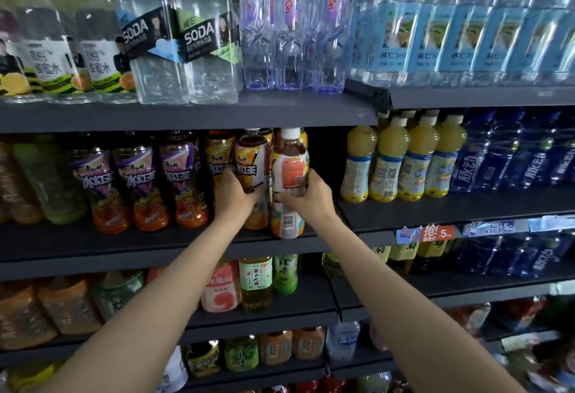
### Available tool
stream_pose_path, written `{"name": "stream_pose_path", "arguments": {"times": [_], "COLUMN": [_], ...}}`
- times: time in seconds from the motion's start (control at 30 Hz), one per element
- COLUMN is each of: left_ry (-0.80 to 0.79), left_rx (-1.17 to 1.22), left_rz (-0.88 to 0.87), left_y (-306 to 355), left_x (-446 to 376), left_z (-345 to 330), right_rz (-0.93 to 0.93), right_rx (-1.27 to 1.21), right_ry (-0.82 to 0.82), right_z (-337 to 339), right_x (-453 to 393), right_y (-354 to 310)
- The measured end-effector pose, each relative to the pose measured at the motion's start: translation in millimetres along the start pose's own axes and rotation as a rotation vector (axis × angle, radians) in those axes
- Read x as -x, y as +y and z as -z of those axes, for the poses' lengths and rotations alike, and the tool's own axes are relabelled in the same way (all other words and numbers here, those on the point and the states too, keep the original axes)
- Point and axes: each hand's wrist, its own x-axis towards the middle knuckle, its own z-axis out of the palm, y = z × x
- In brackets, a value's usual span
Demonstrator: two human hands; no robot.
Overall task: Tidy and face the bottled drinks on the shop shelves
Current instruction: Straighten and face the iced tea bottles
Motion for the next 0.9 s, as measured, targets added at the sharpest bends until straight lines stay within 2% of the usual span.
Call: {"name": "stream_pose_path", "arguments": {"times": [0.17,0.27,0.33,0.47,0.73,0.9], "left_ry": [-0.05,-0.058,-0.05,-0.036,-0.057,-0.037], "left_rx": [-0.029,-0.018,-0.061,-0.114,-0.147,-0.142], "left_rz": [0.013,0.014,0.044,-0.004,-0.014,0.009], "left_y": [-8.2,-12.8,-15.3,-21.9,-25.4,-25.3], "left_x": [-3.3,-1.4,-2.3,-5.1,-7.6,-6.7], "left_z": [-11.2,-13.7,-14.4,-14.6,-11.5,-11.0], "right_rz": [-0.062,-0.104,-0.12,-0.13,-0.13,-0.23], "right_rx": [0.156,0.123,0.065,0.214,0.24,0.317], "right_ry": [0.128,0.233,0.189,0.04,0.177,0.249], "right_z": [3.4,19.1,30.7,37.8,5.6,-15.9], "right_x": [-5.8,-20.2,-34.2,-45.0,-81.5,-99.8], "right_y": [11.3,28.3,38.6,67.2,74.6,66.8]}}
